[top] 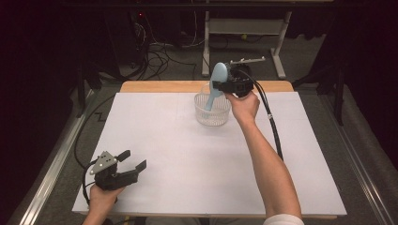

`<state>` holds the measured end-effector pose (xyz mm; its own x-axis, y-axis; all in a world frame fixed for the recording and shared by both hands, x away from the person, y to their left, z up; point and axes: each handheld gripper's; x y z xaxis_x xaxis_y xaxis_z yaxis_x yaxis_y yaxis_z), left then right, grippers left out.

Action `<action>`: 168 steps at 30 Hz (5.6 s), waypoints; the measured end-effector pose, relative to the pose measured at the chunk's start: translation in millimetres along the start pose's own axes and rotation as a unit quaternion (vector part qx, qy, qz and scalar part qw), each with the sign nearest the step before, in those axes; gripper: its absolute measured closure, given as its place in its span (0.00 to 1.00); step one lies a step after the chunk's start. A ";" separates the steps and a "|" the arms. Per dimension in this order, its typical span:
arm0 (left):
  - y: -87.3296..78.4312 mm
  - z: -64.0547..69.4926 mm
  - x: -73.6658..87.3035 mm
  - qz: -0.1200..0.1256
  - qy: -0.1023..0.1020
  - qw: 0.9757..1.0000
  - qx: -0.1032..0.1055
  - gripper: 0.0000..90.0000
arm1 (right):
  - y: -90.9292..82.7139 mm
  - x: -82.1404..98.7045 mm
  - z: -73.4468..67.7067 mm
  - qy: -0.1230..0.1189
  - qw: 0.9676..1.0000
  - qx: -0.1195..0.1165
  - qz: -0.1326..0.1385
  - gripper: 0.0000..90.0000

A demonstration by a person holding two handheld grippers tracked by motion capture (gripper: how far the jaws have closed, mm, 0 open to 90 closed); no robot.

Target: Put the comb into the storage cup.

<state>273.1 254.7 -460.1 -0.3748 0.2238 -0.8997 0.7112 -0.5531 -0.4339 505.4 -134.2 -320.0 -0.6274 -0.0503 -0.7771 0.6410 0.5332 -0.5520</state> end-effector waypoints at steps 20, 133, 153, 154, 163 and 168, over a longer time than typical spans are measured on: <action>-0.7 0.9 0.0 0.003 0.000 1.000 0.001 0.23 | 14.0 10.9 0.7 0.001 1.000 0.004 -0.006 0.61; -1.3 -0.1 0.7 0.001 -0.008 1.000 -0.004 0.23 | -3.5 37.6 48.4 0.009 0.996 0.049 -0.070 0.33; -1.5 0.1 0.6 0.003 -0.009 1.000 -0.004 0.23 | -15.3 41.5 48.7 -0.007 0.997 0.052 -0.064 0.29; -1.5 0.1 0.6 0.003 -0.009 1.000 -0.004 0.23 | -16.7 41.8 48.4 -0.009 0.997 0.053 -0.063 0.29; -1.6 -0.1 0.7 0.004 -0.010 1.000 -0.005 0.23 | -27.1 43.4 50.2 -0.021 0.997 0.055 -0.051 0.29; -1.9 -0.6 0.7 0.003 -0.010 1.000 -0.005 0.23 | -33.3 43.4 50.1 -0.026 0.997 0.054 -0.045 0.29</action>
<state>271.9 256.4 -459.9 -0.3823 0.2049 -0.9011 0.7198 -0.5455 -0.4294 479.0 -196.4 -350.5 -0.6625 -0.1386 -0.7361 0.6288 0.4313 -0.6470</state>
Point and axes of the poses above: each handheld gripper's, and its own axes: y roughly forward along the jaws, x roughly out of its underside, z roughly to its right, and after that the axes turned 8 degrees about y, right-handed
